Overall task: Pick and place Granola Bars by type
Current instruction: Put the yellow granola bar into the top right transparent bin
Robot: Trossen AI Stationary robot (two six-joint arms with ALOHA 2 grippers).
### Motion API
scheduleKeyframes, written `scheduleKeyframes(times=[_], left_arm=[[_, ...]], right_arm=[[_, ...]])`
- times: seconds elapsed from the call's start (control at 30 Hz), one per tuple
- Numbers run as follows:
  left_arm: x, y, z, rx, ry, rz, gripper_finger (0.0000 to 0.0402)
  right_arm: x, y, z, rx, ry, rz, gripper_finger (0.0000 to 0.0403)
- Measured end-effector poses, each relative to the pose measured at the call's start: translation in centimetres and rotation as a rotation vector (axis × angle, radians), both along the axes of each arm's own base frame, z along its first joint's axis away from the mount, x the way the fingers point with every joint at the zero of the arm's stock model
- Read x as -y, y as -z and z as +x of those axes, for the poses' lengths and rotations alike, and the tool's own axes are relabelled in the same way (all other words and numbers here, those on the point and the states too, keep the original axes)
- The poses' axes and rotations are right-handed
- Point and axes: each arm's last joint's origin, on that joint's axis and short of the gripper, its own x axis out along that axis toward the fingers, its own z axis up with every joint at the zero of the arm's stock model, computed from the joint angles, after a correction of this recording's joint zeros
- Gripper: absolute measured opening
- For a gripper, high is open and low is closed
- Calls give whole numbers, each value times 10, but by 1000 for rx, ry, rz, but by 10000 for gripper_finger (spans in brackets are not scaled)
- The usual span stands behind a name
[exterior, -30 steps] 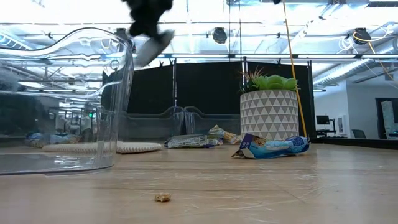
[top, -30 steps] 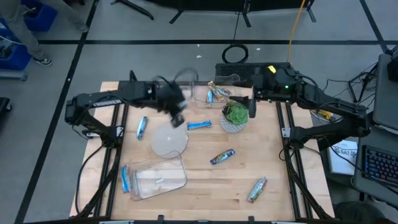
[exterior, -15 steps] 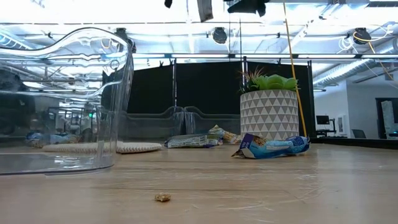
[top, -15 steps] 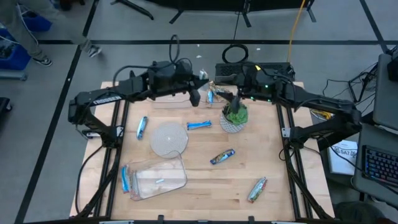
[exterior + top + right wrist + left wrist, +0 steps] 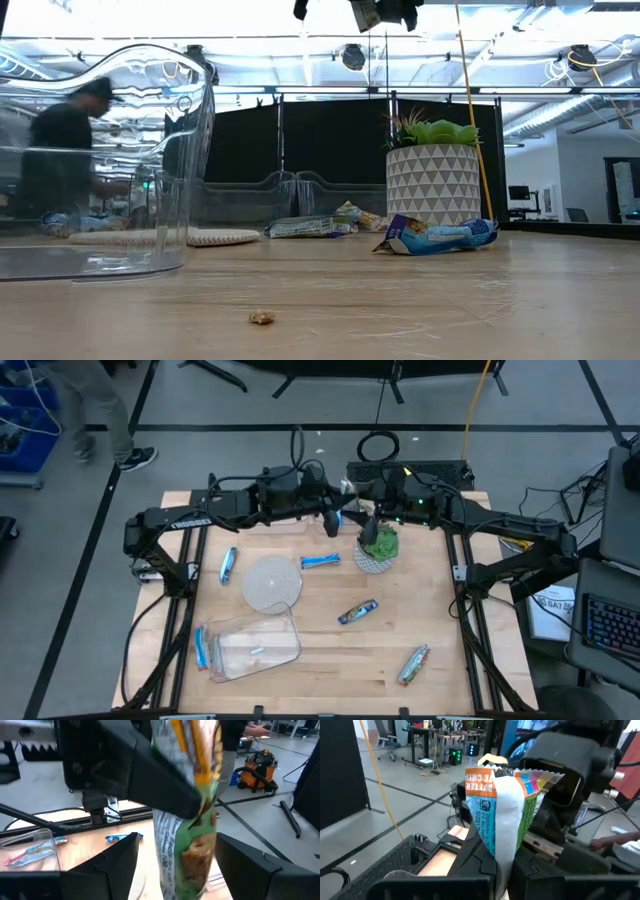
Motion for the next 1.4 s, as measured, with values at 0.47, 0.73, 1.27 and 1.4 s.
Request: scheduleKeyframes(times=[0.47, 0.73, 1.27, 1.4], left_arm=[[0, -3, 1, 39, 17, -2, 49], [-16, 8, -6, -89, 22, -42, 137], [-72, 51, -45, -512, -190, -272, 294], [-70, 60, -52, -623, -172, -339, 294]], right_arm=[[-3, -1, -2, -7, -78, 7, 31], [9, 1, -7, -32, -41, -13, 21], [113, 53, -3, -193, 98, 49, 16], [149, 90, 1, -279, 123, 125, 15]])
